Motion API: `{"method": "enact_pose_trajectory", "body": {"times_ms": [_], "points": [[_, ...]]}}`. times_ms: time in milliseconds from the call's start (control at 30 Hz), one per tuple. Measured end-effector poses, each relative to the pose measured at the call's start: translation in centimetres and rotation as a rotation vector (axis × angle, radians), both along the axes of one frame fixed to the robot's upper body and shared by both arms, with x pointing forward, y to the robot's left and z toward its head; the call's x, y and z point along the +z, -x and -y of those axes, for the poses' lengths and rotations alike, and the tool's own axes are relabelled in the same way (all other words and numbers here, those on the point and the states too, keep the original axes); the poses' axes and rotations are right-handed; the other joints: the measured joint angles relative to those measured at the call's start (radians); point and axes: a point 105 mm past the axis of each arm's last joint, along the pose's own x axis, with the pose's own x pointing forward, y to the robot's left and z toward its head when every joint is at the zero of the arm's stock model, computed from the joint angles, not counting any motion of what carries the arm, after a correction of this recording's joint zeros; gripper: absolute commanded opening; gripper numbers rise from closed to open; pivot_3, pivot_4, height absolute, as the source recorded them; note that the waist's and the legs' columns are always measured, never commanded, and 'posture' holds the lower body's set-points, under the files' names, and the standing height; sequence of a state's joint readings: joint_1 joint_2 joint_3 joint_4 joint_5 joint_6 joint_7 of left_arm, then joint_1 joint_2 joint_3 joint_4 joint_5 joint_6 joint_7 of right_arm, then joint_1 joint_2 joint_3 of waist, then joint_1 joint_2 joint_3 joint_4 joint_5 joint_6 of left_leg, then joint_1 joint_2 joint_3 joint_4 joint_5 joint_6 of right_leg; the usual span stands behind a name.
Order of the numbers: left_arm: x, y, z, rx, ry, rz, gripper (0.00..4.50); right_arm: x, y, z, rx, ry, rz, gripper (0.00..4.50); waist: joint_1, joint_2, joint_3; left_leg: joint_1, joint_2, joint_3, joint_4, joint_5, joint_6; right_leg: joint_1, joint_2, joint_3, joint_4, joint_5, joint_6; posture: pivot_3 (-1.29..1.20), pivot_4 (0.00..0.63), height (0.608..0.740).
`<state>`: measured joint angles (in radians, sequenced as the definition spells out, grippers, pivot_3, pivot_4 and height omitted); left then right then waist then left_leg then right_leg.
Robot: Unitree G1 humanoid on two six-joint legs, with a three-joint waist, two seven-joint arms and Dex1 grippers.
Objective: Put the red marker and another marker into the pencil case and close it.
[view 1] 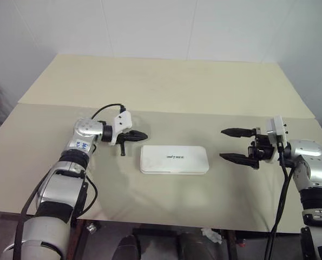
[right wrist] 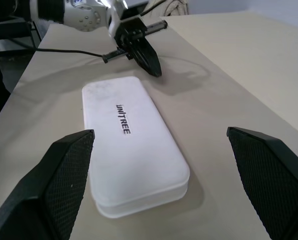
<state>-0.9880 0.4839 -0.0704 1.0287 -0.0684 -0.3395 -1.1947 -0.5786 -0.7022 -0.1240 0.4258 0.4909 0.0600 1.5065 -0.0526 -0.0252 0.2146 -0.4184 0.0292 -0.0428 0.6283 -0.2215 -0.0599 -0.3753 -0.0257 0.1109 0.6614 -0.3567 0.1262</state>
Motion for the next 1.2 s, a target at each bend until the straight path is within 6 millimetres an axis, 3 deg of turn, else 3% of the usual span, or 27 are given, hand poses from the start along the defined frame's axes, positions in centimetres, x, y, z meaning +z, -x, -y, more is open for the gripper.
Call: {"method": "enact_pose_trajectory", "body": {"times_ms": [167,367,633,833,967,1200], "points": [[2.9,2.7,-0.8,-0.053,0.276,0.088,0.03,0.4,-1.0,-0.6,0.012,0.0,0.014,4.5,-0.002,0.0,0.0,-0.002,0.002,0.0,0.001,0.0,0.0,-0.001,-0.002,0.0,0.001,0.0,0.0,0.0,0.15,0.74],[2.9,6.1,-1.4,-0.088,0.346,0.052,0.03,0.3,-1.7,-1.0,0.02,0.007,0.009,4.5,-0.002,0.0,0.0,-0.001,0.001,-0.001,0.002,0.0,0.0,0.0,-0.002,0.0,0.001,0.0,0.0,0.0,0.15,0.74],[3.1,8.6,-3.0,-0.072,0.391,0.037,2.55,0.5,-2.4,-0.8,0.008,0.016,0.007,4.5,-0.003,0.0,0.0,-0.001,0.001,-0.001,0.001,0.001,0.001,0.0,-0.002,0.0,0.0,0.001,0.0,0.0,0.15,0.74],[2.4,10.9,-4.6,-0.146,0.281,-0.009,4.47,0.7,-2.9,-0.8,0.003,0.026,0.002,4.5,-0.009,0.0,0.0,0.0,0.0,0.001,-0.001,0.001,0.001,0.0,-0.001,0.0,-0.001,0.001,0.0,0.0,0.15,0.74],[3.0,11.7,-5.9,-0.19,0.238,-0.032,4.47,1.0,-3.5,-0.9,0.0,0.039,0.001,4.5,-0.008,0.001,0.0,0.0,0.0,0.001,-0.001,0.001,0.001,0.0,-0.001,0.0,-0.001,0.0,-0.001,0.0,0.15,0.74],[4.0,11.3,-7.6,-0.157,0.255,-0.039,4.47,1.1,-3.7,-1.4,0.015,0.046,0.017,4.5,-0.006,0.001,0.001,0.0,0.001,0.0,-0.001,0.0,0.001,0.0,-0.002,0.0,-0.002,0.0,-0.001,0.0,0.15,0.74]]}}
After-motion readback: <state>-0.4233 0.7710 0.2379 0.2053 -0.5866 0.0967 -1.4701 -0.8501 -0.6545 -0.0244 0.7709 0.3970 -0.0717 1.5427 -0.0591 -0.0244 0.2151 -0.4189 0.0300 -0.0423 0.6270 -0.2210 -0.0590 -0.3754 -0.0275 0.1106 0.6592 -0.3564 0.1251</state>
